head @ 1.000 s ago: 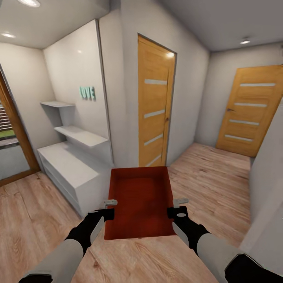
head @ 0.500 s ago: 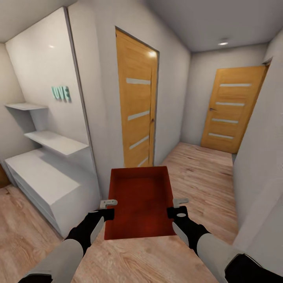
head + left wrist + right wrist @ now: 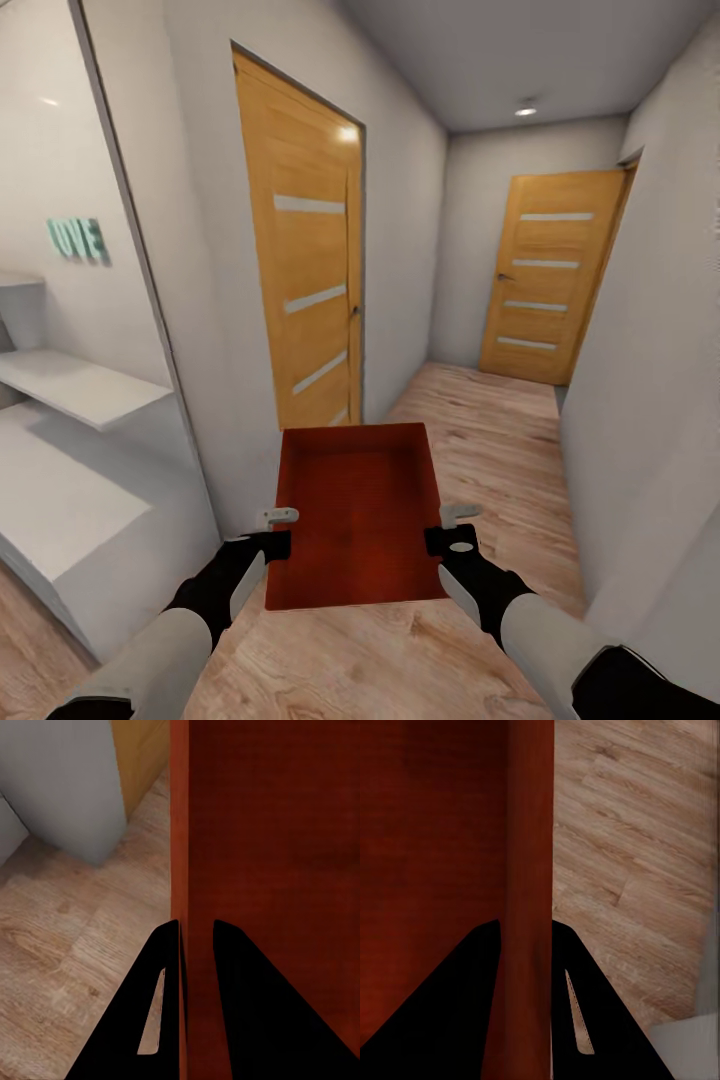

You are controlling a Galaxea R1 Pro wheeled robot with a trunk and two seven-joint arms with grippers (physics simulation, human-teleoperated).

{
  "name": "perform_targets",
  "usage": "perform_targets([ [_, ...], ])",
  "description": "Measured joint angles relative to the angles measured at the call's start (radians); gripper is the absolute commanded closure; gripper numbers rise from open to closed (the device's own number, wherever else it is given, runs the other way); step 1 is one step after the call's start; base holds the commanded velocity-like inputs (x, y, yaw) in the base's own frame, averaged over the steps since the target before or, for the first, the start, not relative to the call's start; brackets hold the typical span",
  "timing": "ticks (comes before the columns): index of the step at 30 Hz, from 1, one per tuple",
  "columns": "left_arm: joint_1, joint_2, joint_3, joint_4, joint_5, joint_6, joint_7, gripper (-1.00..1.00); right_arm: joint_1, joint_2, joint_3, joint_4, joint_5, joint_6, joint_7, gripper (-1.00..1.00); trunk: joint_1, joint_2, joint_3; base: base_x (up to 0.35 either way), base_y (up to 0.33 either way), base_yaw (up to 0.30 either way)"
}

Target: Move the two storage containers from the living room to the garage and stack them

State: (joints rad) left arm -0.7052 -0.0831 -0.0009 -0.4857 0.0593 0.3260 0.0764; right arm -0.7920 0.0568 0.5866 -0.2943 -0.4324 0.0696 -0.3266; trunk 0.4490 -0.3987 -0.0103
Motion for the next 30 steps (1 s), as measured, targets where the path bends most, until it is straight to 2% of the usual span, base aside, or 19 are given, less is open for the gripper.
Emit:
perform_targets([
  [16,0.0,0.0,0.0,0.0,0.0,0.0,0.0,1.0,0.0,-0.001,0.001,0.0,-0.001,0.0,0.0,1.0,0.0,0.0,0.0,0.323,0.0,-0.198],
  [30,0.0,0.0,0.0,0.0,-0.001,0.0,0.0,1.0,0.001,-0.001,0.001,0.0,-0.001,-0.001,0.001,1.0,0.0,0.0,0.0,0.323,0.0,-0.009],
])
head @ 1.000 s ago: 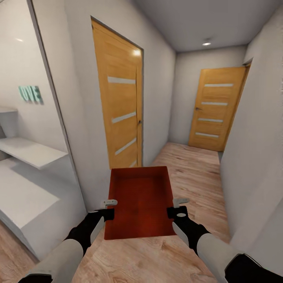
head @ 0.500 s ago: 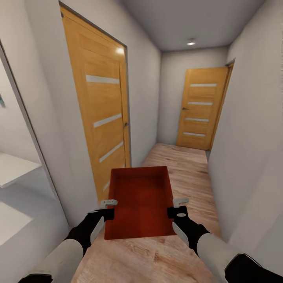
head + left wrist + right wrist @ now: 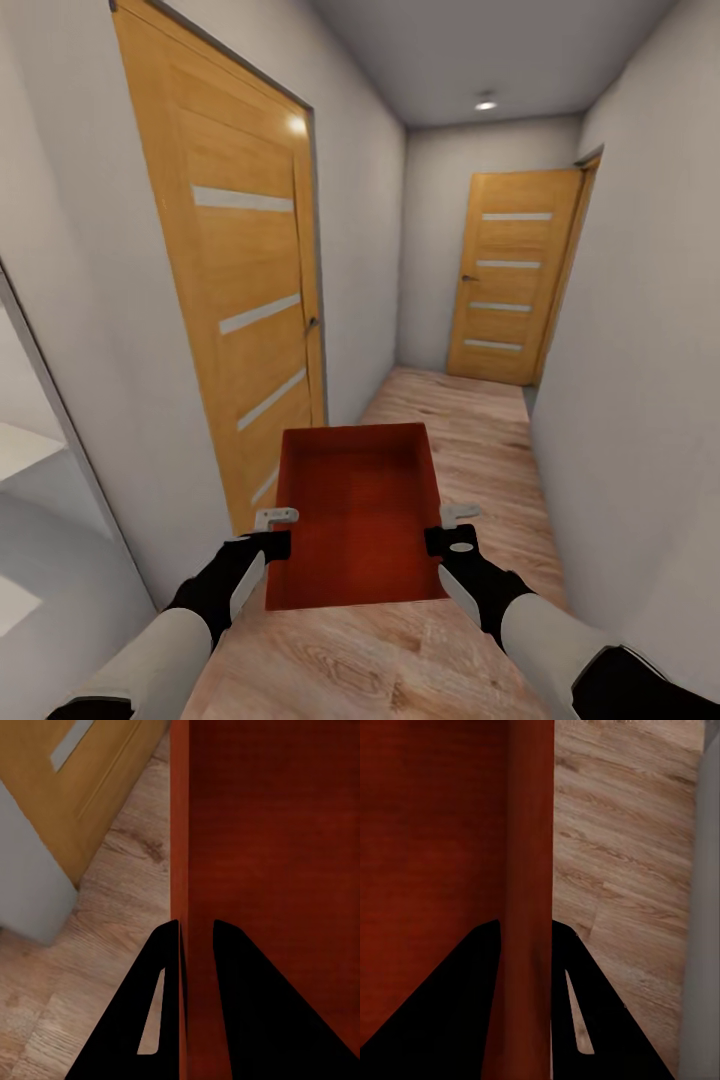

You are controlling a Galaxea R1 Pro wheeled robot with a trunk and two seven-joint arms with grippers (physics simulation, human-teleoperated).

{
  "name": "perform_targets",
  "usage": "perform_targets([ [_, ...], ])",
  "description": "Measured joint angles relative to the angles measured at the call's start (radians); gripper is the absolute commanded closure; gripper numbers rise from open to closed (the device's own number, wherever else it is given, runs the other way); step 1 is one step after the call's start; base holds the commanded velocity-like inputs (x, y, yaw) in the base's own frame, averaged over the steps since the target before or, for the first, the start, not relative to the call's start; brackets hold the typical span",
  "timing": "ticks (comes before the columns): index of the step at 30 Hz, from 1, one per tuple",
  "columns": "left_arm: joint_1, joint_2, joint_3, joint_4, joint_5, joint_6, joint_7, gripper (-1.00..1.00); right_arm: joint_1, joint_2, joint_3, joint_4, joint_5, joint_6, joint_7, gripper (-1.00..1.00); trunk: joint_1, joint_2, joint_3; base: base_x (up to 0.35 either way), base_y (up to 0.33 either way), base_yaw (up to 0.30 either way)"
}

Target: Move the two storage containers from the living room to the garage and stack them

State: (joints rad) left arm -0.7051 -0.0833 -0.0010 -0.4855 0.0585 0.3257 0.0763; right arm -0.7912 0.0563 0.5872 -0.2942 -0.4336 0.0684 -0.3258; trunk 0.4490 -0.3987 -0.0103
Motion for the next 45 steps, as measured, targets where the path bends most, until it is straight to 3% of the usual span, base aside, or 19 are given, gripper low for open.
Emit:
perform_targets([
  [32,0.0,0.0,0.0,0.001,0.001,0.0,0.0,1.0,-0.001,0.0,0.0,0.0,0.0,0.001,0.0,1.0,0.0,0.0,0.0,0.323,0.0,-0.228],
  [45,0.0,0.0,0.0,0.0,0.001,0.0,0.0,1.0,-0.001,0.001,0.0,0.0,0.001,0.001,-0.001,1.0,0.0,0.0,0.0,0.323,0.0,-0.024],
])
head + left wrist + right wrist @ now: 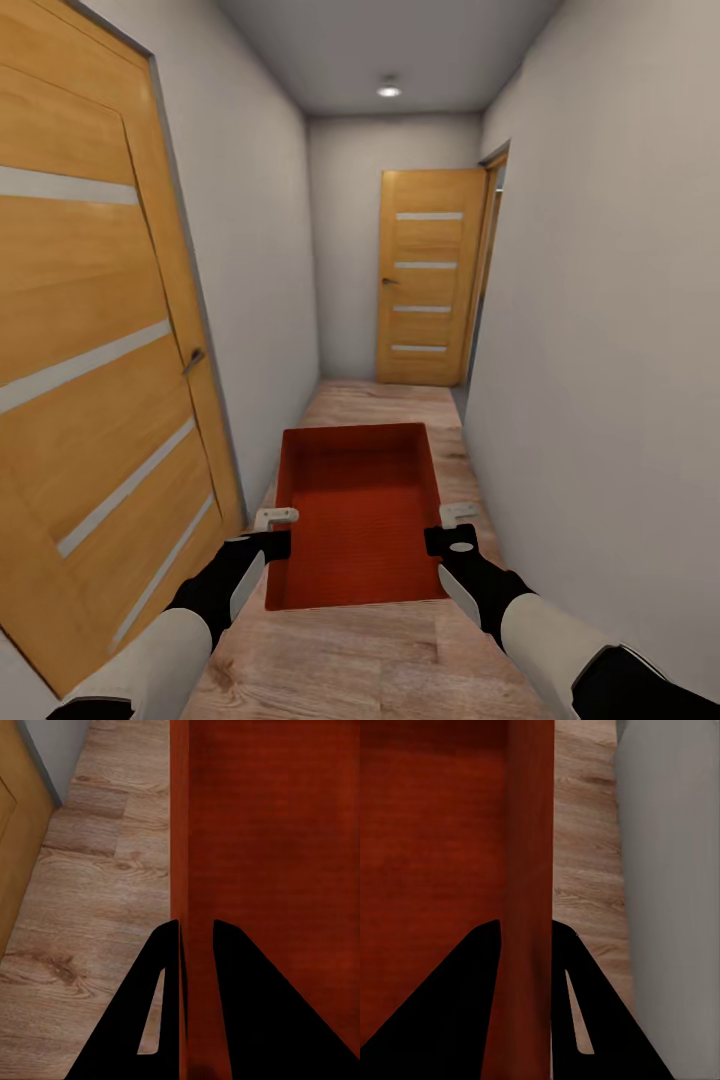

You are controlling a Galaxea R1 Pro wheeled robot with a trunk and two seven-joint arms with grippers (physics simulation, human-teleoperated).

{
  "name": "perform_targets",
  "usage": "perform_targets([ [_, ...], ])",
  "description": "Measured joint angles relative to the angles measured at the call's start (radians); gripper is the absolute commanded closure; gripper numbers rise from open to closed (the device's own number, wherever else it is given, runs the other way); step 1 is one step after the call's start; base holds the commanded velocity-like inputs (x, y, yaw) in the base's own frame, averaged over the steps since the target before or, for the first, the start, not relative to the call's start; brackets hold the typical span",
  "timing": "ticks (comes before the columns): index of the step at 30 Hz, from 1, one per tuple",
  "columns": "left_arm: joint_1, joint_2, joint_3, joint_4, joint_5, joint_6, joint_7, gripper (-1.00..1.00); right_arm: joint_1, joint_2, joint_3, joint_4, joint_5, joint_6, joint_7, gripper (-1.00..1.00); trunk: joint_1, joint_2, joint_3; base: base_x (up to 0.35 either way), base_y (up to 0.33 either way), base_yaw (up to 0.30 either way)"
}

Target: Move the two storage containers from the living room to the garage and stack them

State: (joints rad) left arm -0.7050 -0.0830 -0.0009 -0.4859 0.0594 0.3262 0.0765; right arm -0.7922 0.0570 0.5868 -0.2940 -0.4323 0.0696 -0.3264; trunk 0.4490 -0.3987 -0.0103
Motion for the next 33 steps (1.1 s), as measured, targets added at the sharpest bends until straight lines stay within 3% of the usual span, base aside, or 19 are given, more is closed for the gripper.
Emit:
perform_targets([
  [33,0.0,0.0,0.0,0.0,0.0,0.0,0.0,1.0,0.0,0.0,0.0,0.0,0.0,0.0,0.0,1.0,0.0,0.0,0.0,0.323,0.0,0.0],
])
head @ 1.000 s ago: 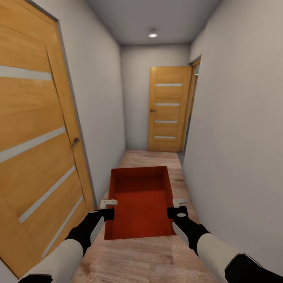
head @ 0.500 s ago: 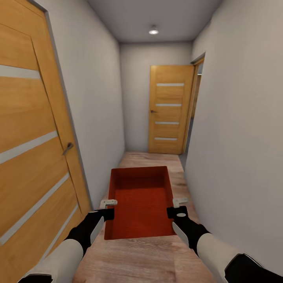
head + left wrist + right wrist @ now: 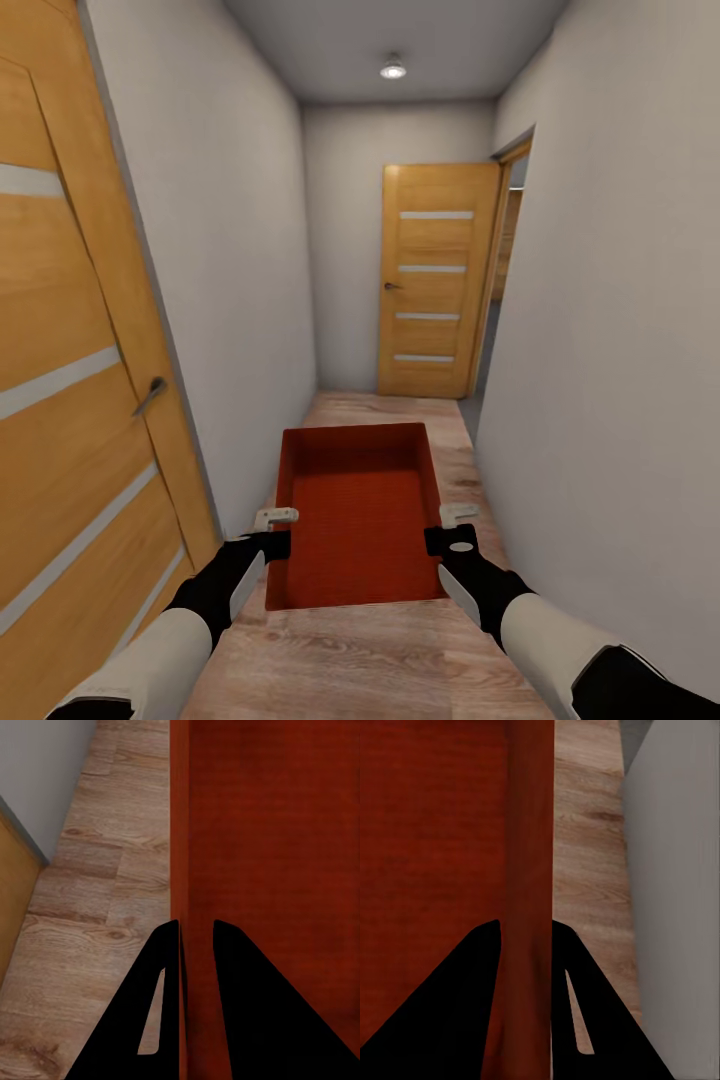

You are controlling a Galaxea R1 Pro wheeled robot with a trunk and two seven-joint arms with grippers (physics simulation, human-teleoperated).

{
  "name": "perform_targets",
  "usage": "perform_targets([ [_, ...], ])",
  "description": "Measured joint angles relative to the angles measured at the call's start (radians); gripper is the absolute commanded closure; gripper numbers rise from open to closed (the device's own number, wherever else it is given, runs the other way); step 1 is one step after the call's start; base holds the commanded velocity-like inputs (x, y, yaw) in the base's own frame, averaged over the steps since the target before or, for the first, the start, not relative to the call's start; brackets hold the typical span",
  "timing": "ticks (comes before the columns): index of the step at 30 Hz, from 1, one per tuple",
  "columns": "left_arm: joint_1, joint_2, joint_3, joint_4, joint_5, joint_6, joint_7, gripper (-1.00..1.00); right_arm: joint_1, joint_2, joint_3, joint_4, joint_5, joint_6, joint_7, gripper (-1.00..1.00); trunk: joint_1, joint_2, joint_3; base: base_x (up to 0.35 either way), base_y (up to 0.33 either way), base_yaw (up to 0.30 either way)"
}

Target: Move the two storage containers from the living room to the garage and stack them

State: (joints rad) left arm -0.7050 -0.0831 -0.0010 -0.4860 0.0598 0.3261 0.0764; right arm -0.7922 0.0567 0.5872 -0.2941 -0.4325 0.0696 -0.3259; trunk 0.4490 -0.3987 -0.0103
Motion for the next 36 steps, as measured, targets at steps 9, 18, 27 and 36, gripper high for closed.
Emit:
perform_targets([
  [9,0.0,0.0,0.0,-0.002,0.0,0.0,0.0,1.0,-0.001,0.001,-0.001,0.0,0.001,0.0,0.0,1.0,0.0,0.0,0.0,0.323,0.0,0.0],
  [18,0.0,0.0,0.0,-0.003,0.001,0.001,0.0,1.0,-0.002,0.001,-0.001,0.0,0.0,0.0,0.0,1.0,0.0,0.0,0.0,0.323,0.0,0.0],
  [27,0.0,0.001,-0.001,-0.003,0.001,0.0,0.0,1.0,-0.002,0.002,-0.002,0.001,0.001,-0.001,-0.001,1.0,0.0,0.0,0.0,0.323,0.0,-0.047],
  [36,0.0,0.002,-0.001,-0.003,0.002,0.001,0.0,1.0,-0.002,0.002,-0.001,0.001,0.001,0.0,-0.001,1.0,0.0,0.0,0.0,0.323,0.001,-0.214],
])
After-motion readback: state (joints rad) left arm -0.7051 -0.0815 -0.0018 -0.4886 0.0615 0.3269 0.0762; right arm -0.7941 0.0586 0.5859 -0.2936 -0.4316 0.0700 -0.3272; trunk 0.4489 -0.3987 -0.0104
